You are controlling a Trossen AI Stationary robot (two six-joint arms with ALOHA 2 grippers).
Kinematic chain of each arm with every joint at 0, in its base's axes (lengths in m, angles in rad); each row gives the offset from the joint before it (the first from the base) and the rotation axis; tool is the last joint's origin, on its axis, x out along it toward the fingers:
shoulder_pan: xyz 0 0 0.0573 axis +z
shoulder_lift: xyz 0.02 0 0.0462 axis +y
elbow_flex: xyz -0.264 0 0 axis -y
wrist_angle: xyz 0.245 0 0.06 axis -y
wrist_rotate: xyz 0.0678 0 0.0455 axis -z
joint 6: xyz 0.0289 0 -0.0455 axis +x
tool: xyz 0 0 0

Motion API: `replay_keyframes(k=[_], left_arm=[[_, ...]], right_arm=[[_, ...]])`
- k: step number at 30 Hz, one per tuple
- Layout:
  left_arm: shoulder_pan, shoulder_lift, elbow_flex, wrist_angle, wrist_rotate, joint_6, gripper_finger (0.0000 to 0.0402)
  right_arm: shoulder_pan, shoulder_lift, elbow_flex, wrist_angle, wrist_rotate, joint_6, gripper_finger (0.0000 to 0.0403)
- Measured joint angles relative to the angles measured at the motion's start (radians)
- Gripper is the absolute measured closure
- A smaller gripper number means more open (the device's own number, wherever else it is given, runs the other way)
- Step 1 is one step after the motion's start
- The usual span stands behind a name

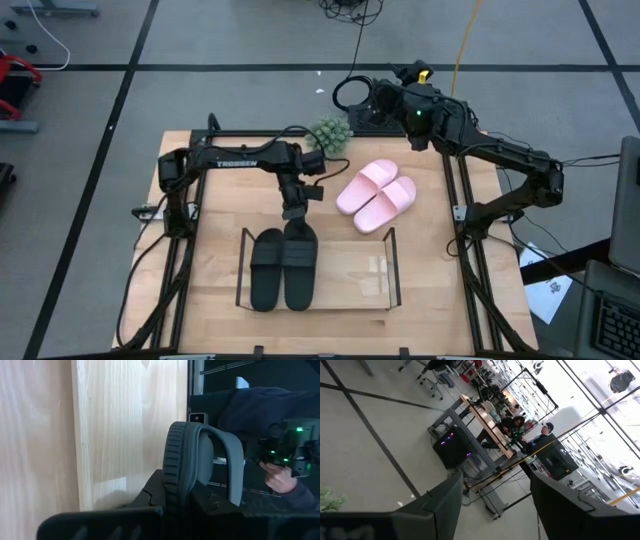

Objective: Pick and place slides into the shelf
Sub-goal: Put the black slipper on the shelf

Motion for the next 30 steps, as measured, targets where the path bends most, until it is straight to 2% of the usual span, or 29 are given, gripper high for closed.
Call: replay_keyframes(k=[15,30], left_arm=[[-0.001,0.028,0.000,0.040,-0.017,0.020,0.0382],[-0.018,0.110,-0.001,0.031,-0.001,0.032,0.0383]], right_arm=[[-0.015,0.000,0.000,-0.001,0.000,0.002,0.0180],[-0.015,0.000,0.000,-0.001,0.002,-0.001,0.0180]])
